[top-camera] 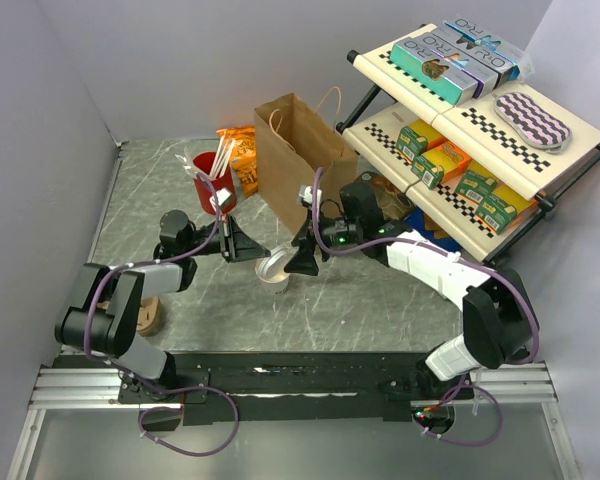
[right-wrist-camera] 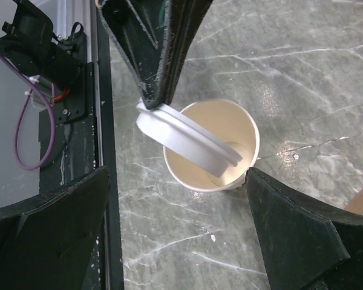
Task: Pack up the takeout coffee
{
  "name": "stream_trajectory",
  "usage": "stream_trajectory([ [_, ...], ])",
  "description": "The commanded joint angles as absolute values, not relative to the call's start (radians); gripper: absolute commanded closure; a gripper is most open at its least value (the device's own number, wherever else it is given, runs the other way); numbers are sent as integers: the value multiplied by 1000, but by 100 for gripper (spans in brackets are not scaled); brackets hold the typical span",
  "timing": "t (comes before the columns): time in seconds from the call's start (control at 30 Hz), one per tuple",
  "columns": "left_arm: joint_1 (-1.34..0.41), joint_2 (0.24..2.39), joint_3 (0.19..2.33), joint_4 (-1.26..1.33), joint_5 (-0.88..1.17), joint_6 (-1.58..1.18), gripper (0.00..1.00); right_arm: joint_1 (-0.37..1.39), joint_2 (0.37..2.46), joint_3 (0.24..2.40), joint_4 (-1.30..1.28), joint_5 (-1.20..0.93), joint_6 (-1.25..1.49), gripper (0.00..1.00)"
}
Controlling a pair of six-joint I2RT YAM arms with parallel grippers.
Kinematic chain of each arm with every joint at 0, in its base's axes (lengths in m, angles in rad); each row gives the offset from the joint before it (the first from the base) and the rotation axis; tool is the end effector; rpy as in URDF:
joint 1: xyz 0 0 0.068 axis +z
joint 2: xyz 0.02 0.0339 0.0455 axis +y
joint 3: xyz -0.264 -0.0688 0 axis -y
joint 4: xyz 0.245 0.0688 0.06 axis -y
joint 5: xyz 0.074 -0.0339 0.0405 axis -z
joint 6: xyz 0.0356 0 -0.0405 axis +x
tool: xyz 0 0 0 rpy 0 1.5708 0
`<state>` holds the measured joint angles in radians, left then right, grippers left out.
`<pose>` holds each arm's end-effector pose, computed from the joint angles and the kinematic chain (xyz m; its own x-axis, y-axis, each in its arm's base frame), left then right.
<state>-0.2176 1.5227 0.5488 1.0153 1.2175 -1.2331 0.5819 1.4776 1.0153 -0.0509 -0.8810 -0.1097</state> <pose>0.2671 -0.0933 0.2119 -0.9207 -0.1308 -0.3677 0.3661 0.0364 -0.9298 0.2570 0.2019 0.2733 -0.3079 -0.2860 -0.9074 -0.9506 0.1318 0.2811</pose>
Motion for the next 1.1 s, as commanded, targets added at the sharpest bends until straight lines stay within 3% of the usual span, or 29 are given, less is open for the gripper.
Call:
stream_trajectory([
  [0.0, -206, 1549, 578, 1108, 1247, -1261, 99, 594, 1497, 1063, -5, -897, -121, 0],
  [0.67, -176, 1632, 592, 1224, 1258, -1357, 93, 598, 1600, 1141, 40, -899, -121, 0],
  [1.07, -170, 1625, 580, 1138, 1264, -1289, 88, 607, 1646, 1178, 51, -922, -133, 0],
])
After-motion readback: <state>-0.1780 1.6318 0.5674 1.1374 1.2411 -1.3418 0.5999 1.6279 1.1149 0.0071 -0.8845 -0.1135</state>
